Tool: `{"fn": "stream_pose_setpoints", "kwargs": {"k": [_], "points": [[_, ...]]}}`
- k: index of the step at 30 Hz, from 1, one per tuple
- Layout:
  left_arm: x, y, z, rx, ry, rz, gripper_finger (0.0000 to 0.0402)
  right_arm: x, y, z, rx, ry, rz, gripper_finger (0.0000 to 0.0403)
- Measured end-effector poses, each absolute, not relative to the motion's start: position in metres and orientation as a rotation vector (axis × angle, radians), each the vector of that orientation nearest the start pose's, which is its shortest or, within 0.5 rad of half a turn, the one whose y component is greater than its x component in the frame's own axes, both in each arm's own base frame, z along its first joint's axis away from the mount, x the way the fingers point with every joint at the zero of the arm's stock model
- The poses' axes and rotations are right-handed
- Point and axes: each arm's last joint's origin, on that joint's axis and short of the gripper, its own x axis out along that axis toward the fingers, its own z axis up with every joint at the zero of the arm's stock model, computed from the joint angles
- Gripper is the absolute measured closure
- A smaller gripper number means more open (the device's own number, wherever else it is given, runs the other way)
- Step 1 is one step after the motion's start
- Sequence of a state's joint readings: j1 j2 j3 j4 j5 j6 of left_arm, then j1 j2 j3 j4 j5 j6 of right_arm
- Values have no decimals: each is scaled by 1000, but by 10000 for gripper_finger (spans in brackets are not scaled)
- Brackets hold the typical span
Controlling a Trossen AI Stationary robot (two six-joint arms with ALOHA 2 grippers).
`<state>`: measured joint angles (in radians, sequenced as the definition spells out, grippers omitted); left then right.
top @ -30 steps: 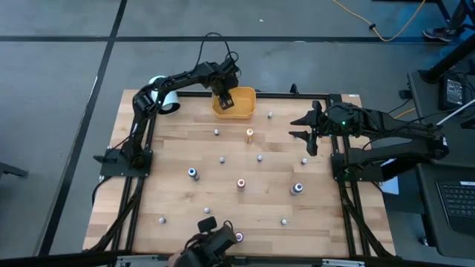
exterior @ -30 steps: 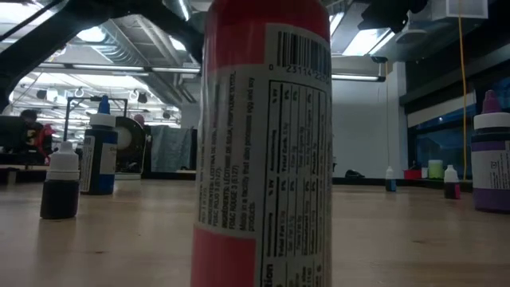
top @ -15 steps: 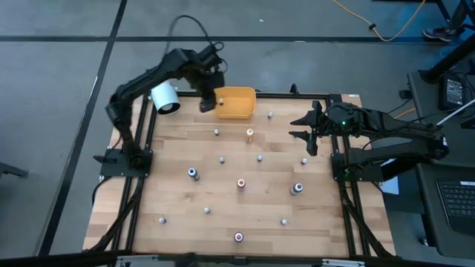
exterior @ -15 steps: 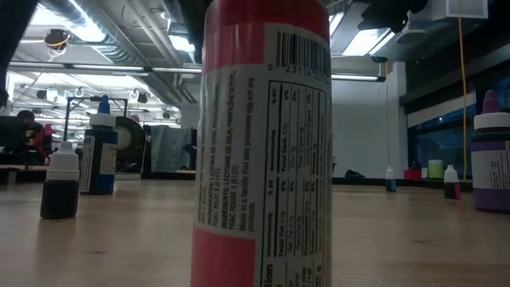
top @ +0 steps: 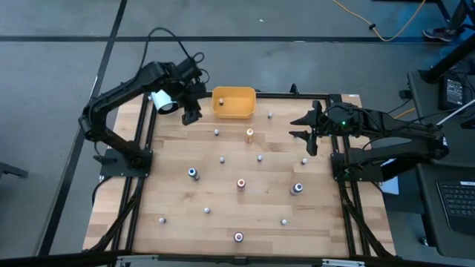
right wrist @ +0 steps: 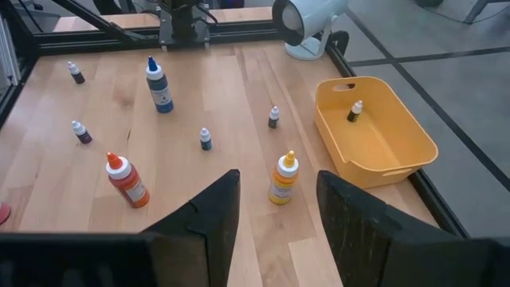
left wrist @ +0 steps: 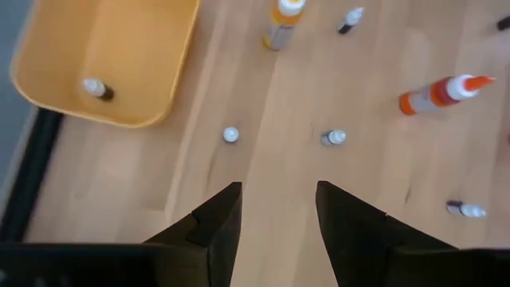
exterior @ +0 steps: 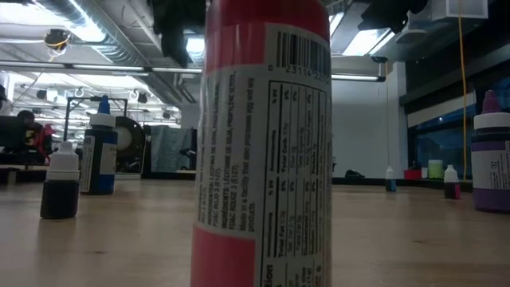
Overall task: Pick & Place food coloring
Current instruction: Put the green food coloring bottle into the yellow bin
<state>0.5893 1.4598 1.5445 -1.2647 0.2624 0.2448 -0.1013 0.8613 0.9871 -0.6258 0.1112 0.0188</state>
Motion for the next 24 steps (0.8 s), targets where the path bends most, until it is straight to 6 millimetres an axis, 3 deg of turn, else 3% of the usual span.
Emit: {"fn": "stream_pose_setpoints", "kwargs": {"k": [14,24], "points": [[255,150,234,-329,1147,200,136,167,-20,348,20,500,-214,234],[281,158,194,-257,1163,251,119,167,-20,348,21,501,-207,234]]}}
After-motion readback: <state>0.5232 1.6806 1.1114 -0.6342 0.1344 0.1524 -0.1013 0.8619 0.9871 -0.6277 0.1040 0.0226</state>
